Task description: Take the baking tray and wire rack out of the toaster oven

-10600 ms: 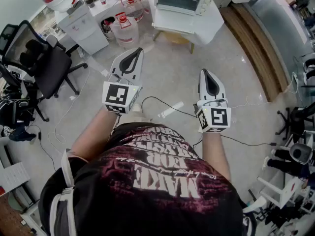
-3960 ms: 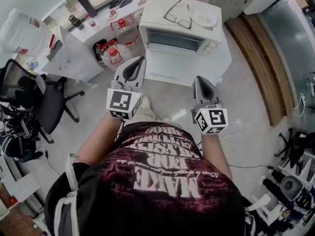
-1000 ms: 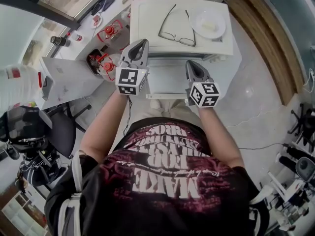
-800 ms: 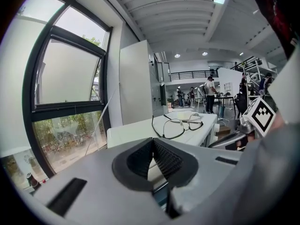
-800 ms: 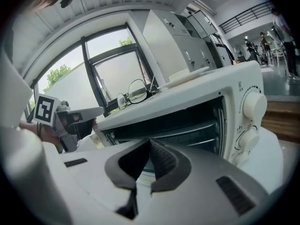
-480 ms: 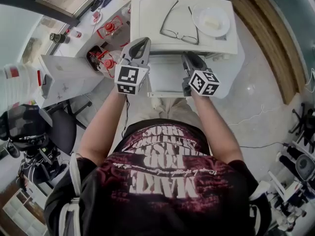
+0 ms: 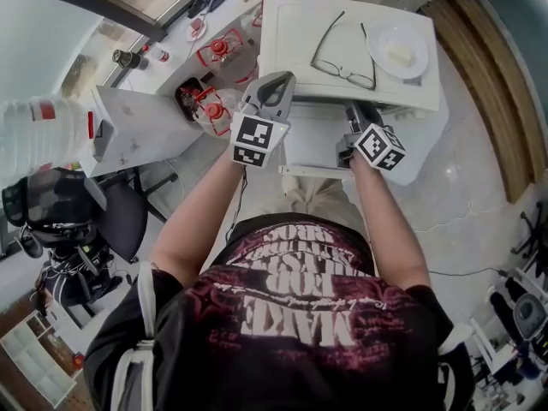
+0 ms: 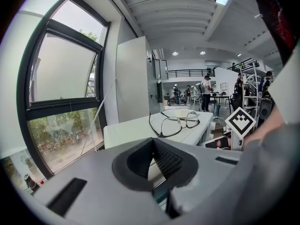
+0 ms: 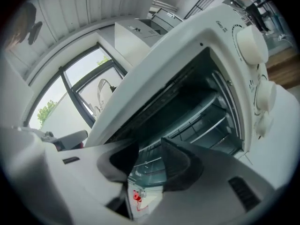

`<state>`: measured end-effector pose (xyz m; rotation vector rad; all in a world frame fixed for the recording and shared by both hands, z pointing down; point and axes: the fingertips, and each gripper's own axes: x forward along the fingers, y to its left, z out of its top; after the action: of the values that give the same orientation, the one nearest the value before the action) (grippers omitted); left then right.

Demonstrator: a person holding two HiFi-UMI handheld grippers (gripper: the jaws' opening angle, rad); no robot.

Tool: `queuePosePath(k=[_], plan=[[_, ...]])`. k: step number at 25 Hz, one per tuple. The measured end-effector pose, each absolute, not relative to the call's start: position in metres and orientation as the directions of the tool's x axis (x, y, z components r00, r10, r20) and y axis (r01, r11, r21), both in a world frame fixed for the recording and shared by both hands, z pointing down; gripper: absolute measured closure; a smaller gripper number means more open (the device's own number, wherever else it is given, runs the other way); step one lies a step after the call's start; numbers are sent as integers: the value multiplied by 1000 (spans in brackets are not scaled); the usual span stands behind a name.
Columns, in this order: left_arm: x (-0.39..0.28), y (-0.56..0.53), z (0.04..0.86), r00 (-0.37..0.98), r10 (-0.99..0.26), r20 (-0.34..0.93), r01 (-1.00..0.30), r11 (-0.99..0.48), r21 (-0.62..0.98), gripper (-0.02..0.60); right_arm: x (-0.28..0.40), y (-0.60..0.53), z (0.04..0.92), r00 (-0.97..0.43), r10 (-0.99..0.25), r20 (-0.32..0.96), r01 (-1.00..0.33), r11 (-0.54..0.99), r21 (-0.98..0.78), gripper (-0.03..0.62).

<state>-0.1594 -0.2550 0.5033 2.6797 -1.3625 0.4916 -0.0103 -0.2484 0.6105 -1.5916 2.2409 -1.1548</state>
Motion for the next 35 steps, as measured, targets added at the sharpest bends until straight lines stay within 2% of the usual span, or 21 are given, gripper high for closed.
queuePosePath(k=[14, 18, 35], plan=[[-160, -254, 504, 552, -764, 334, -790, -607, -82, 576, -9, -269, 616, -428, -857, 288, -618, 45, -785, 395], [-159, -252, 505, 557, -758, 340, -782, -616, -94, 575, -3, -280, 624, -417, -849, 324, -620, 5, -785, 448], [-159, -254, 508, 565, -748, 350, -768, -631, -108, 575, -5, -211, 624, -452, -832, 320, -570, -7, -822, 464]])
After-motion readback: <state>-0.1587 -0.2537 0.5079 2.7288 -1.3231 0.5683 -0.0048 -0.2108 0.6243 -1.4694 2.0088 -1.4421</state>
